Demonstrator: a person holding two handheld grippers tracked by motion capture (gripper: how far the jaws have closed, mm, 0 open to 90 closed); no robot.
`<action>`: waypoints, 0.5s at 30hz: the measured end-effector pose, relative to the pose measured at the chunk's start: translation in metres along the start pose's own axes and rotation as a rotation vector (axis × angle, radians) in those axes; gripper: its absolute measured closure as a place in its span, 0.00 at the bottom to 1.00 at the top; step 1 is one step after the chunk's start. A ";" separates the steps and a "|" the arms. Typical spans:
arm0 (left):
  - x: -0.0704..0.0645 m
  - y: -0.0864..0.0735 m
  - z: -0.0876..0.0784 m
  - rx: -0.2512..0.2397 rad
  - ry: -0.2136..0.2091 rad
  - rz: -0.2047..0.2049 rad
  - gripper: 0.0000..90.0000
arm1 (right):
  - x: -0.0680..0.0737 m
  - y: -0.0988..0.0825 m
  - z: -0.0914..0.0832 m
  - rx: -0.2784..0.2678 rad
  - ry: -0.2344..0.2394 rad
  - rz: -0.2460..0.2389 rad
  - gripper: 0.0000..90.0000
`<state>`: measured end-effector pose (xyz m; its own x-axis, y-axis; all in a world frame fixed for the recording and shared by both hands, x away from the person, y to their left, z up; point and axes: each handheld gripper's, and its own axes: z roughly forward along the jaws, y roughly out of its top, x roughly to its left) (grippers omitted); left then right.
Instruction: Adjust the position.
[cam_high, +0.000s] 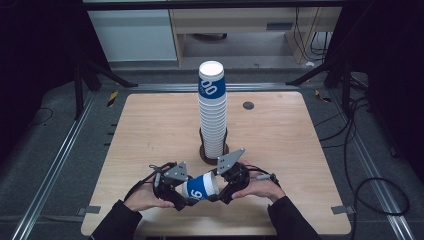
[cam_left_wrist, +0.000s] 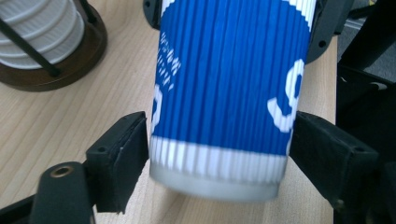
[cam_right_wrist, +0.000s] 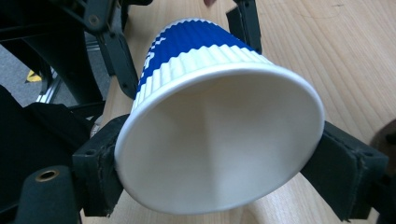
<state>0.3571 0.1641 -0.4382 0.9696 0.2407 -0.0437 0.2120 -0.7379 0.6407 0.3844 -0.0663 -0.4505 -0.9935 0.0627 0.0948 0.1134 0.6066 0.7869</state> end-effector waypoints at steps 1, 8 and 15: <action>-0.001 0.000 0.001 0.002 -0.002 0.002 0.24 | 0.000 0.001 0.001 -0.001 0.004 -0.004 0.18; -0.001 -0.001 0.004 -0.004 -0.006 0.007 0.28 | 0.001 0.001 0.003 -0.003 0.008 -0.013 0.16; 0.006 -0.004 -0.004 -0.041 0.010 -0.031 0.29 | -0.002 0.003 -0.009 -0.090 -0.023 0.012 0.10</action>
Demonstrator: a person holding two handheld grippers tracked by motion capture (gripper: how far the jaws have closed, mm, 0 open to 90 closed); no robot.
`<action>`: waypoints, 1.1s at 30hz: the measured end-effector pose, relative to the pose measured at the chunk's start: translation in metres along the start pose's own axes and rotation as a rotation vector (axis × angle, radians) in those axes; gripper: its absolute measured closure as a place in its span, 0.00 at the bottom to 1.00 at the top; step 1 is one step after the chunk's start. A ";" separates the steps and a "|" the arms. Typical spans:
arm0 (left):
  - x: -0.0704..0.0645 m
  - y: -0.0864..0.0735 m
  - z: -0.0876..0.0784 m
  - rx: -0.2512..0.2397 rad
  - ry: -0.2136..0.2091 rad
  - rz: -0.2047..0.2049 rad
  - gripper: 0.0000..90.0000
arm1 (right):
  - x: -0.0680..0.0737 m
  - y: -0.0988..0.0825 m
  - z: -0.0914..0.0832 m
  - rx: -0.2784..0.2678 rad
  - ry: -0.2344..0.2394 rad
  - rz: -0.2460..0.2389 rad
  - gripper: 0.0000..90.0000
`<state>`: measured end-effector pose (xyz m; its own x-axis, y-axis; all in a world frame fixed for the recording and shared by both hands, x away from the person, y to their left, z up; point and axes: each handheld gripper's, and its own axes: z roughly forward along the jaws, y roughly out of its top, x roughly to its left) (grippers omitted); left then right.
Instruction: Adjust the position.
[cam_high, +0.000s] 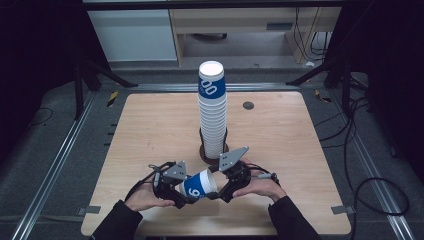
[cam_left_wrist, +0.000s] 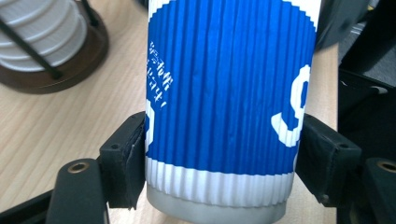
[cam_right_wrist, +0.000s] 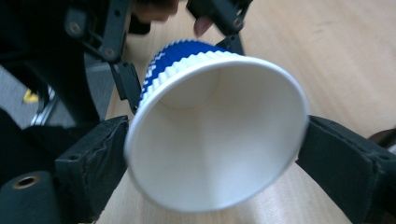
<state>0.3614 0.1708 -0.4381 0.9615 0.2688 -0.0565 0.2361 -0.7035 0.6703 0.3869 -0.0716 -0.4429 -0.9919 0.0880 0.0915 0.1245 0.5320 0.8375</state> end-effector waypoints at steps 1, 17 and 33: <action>0.002 -0.001 -0.002 -0.012 0.005 -0.011 0.29 | -0.001 0.000 -0.002 -0.013 -0.006 0.006 0.10; 0.007 -0.002 -0.022 -0.267 0.084 -0.102 0.29 | -0.014 0.001 -0.030 -0.231 -0.063 0.144 0.10; -0.008 0.006 -0.008 -0.239 0.061 -0.033 0.29 | -0.009 0.002 -0.011 -0.218 0.046 0.184 0.14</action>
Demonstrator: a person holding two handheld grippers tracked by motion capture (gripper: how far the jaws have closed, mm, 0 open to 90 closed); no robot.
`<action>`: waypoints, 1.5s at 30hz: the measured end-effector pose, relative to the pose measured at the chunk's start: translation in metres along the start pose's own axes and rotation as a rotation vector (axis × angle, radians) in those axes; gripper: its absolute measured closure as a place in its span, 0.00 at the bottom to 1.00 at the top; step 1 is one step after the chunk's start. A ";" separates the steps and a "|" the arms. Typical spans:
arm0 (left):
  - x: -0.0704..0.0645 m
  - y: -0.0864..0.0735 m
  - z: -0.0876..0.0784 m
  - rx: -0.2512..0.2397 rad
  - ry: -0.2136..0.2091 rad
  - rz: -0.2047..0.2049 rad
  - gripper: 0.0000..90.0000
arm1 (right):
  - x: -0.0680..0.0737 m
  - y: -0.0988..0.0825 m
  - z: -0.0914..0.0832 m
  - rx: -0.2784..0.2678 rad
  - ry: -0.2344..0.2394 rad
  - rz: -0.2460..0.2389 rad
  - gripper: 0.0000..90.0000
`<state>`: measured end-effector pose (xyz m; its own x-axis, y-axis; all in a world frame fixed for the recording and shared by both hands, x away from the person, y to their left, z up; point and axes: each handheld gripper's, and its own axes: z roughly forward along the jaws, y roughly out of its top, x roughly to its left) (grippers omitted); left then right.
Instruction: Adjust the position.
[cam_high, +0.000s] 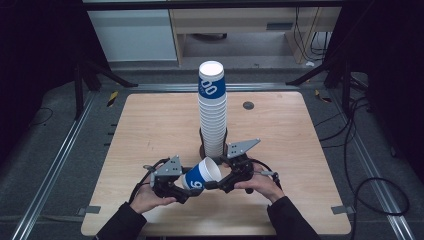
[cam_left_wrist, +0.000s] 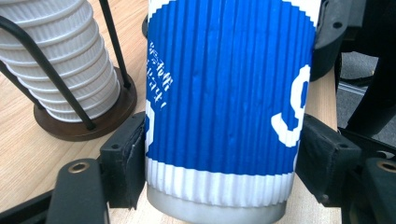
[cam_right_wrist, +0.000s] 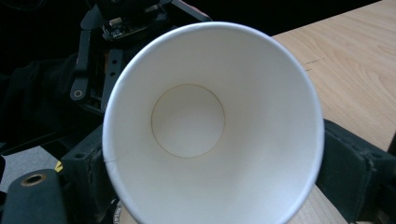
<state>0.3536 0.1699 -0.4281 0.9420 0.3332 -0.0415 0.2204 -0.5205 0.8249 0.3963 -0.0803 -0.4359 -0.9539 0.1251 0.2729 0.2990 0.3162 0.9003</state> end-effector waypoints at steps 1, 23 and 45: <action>0.000 0.000 0.001 0.004 -0.002 0.002 0.29 | 0.000 0.000 0.000 0.002 0.001 0.002 0.14; 0.005 -0.002 0.000 0.047 -0.012 -0.020 0.19 | 0.002 0.004 -0.010 0.008 -0.042 -0.054 0.18; 0.003 -0.010 0.018 0.194 -0.070 0.006 0.31 | 0.010 -0.003 0.011 0.200 -0.052 -0.147 0.16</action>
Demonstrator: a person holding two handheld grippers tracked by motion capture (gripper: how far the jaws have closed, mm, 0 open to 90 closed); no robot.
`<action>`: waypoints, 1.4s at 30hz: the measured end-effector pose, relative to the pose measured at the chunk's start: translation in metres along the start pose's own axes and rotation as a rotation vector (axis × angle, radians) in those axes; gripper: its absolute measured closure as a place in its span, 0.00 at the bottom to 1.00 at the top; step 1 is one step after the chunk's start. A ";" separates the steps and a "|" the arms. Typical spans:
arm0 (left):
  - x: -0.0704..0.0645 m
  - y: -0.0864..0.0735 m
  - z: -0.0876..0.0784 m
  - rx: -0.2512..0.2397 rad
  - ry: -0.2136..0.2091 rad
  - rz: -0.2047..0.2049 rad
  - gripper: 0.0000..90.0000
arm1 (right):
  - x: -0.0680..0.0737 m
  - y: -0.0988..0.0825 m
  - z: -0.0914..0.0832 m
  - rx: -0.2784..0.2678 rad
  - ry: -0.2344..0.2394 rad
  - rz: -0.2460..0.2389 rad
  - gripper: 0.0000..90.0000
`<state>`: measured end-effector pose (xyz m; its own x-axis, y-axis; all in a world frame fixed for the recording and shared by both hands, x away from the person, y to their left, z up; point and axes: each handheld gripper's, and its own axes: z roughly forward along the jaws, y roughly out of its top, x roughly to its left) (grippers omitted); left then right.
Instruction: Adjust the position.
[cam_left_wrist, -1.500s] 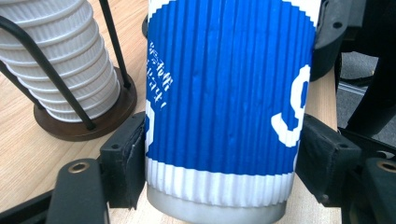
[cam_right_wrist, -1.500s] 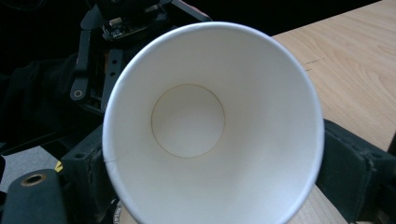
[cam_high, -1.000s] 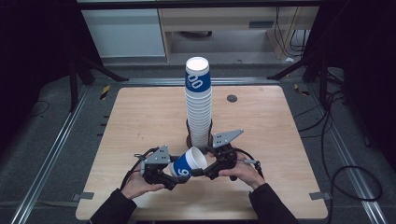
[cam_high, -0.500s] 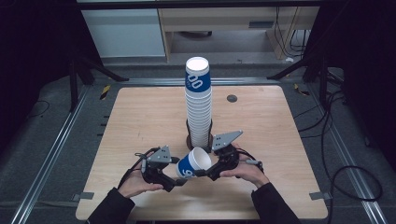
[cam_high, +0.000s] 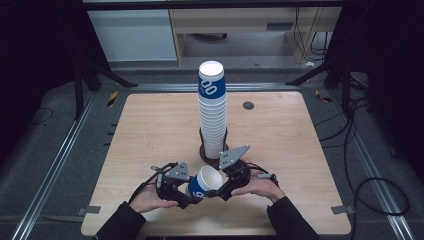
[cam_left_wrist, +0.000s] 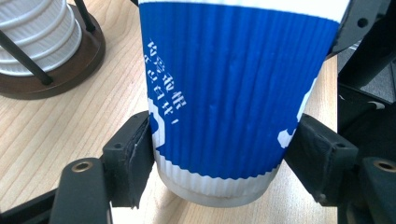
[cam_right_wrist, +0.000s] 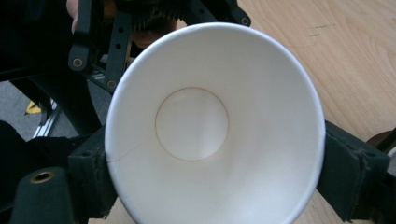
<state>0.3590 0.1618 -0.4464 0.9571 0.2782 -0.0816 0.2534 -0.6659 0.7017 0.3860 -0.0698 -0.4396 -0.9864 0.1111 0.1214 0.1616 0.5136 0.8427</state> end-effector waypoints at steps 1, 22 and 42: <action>0.000 0.000 0.000 0.000 0.000 0.000 0.31 | 0.000 0.000 0.000 -0.005 -0.003 0.004 0.15; 0.004 0.000 -0.023 -0.245 0.121 -0.086 0.31 | -0.012 0.004 -0.029 -0.251 -0.065 0.121 0.10; -0.008 0.008 -0.011 -0.224 0.123 -0.053 0.30 | -0.007 0.007 -0.008 -0.258 0.021 0.153 0.22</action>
<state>0.3515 0.1621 -0.4325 0.9154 0.4000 -0.0451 0.2521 -0.4825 0.8388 0.3933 -0.0738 -0.4301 -0.9521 0.1519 0.2654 0.2974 0.2591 0.9189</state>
